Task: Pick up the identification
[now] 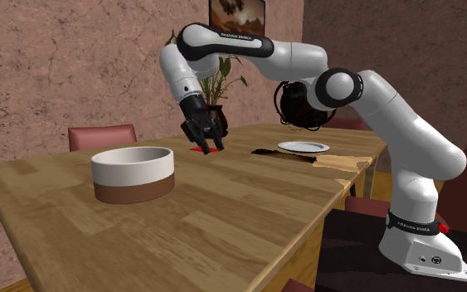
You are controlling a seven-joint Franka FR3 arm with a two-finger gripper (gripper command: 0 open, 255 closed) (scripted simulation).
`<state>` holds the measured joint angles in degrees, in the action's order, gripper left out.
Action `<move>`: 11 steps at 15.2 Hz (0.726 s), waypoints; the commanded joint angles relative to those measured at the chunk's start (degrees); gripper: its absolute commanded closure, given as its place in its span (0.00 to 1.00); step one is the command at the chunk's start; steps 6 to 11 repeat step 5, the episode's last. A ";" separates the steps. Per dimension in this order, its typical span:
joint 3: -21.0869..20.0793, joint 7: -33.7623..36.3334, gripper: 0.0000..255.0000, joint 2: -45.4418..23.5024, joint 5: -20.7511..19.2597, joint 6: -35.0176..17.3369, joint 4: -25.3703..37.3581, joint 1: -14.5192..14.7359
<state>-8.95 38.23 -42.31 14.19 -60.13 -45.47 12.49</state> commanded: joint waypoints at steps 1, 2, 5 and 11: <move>-0.16 0.72 1.00 -1.30 0.10 2.43 3.76 0.05; -0.30 1.28 1.00 -2.48 0.17 4.01 6.58 0.16; -0.55 2.12 1.00 -4.54 0.22 6.38 11.11 0.37; -0.55 2.12 1.00 -4.54 0.22 6.38 11.11 0.37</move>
